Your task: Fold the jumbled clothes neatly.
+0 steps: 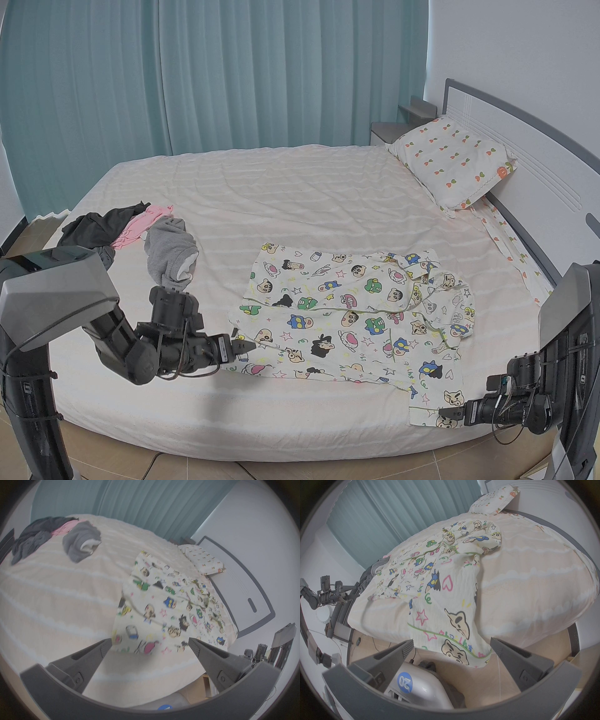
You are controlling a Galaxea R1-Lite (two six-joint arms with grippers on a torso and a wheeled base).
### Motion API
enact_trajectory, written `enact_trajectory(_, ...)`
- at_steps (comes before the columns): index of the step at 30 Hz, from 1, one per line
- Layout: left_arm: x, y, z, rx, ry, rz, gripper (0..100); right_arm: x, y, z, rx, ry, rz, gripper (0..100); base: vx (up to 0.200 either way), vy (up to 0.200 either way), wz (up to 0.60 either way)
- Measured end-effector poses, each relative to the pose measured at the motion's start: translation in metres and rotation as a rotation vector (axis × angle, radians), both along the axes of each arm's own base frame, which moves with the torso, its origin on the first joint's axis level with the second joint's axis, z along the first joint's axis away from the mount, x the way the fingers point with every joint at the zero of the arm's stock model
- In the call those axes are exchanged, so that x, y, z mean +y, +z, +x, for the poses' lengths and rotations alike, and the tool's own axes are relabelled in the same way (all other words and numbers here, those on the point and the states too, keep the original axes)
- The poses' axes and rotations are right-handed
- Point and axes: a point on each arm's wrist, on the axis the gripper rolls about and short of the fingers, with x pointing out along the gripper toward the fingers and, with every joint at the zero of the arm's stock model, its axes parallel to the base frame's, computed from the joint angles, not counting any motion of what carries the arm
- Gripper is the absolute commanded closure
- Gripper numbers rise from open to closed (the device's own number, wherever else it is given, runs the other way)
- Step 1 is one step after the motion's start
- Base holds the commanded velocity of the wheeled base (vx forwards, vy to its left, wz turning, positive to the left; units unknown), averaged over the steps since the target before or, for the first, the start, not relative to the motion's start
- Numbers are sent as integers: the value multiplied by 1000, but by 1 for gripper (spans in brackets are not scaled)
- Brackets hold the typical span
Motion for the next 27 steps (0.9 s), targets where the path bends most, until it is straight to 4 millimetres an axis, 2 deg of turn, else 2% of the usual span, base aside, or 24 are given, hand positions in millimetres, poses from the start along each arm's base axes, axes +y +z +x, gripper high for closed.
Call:
enact_trajectory(5, -3, 7, 18, -61, -87, 61, 0, 1, 11, 3, -43, -35, -6, 0, 0, 0, 0)
enact_trajectory(16, -6, -21, 20, -39, -217, 122, 0, -6, 37, 7, -161, -94, -26, 0, 0, 0, 0)
enact_trajectory(27, -6, -45, 22, -33, -286, 198, 0, -5, 42, 8, -187, -91, -23, 0, 0, 0, 0)
